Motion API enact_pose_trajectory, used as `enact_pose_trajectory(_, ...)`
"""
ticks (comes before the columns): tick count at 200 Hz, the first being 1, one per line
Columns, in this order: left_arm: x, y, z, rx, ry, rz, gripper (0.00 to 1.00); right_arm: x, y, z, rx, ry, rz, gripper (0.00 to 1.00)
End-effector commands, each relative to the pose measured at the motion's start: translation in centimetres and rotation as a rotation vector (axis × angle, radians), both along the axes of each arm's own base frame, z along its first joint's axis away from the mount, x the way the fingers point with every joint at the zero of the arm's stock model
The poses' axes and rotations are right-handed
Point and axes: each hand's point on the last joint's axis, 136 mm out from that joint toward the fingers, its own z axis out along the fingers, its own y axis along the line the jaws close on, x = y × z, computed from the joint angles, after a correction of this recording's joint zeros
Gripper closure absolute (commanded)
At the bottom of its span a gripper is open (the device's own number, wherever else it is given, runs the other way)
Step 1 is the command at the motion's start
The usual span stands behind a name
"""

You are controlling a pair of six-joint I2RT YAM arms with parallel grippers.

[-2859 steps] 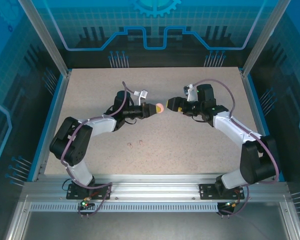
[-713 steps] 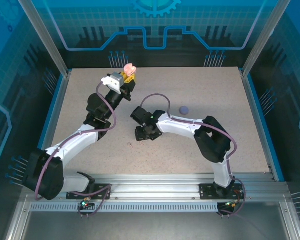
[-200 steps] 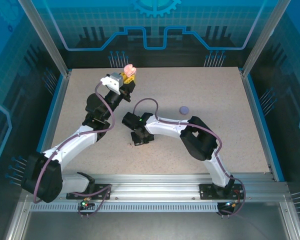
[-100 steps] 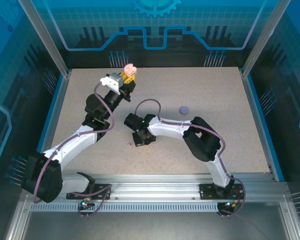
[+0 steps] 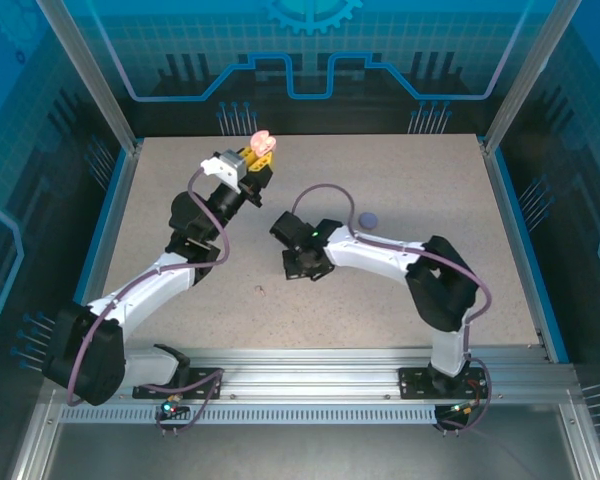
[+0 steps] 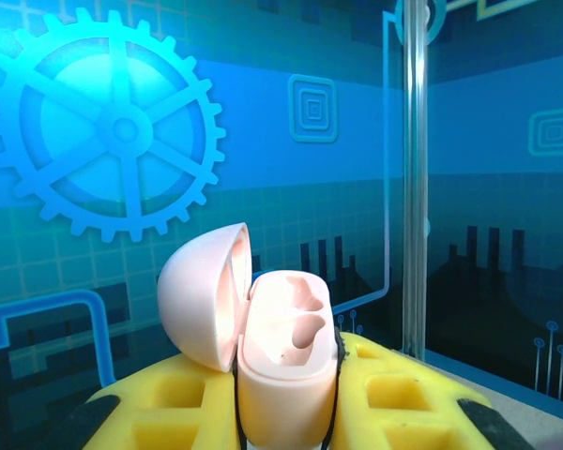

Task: Insert the wireless bluetooth earbuds into the charging case

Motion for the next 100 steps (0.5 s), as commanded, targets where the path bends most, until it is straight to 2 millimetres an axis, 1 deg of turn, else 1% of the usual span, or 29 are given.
enact_pose_trajectory(1,-2.2,-0.5,2.5,0.017,-0.138,-0.039,1.00,2.1,-1.4,4.6,0.076,-0.121,-0.037,0.95)
enact_pose_trajectory(45,-3.4,-1.4,3.5,0.091,-0.228,-0.047,1.00,4.4,-4.4,13.0,0.225,-0.299,-0.068,0.95)
enact_pose_trajectory(69,-4.0,-1.9,4.0,0.133,-0.261,-0.050,1.00,5.1,-5.8,17.9,0.315,-0.409,-0.061,0.95)
enact_pose_trajectory(100,-4.5,-3.2,3.8,0.199,-0.290,-0.060,1.00,5.5,-7.7,24.0,0.436,-0.548,-0.056,0.96)
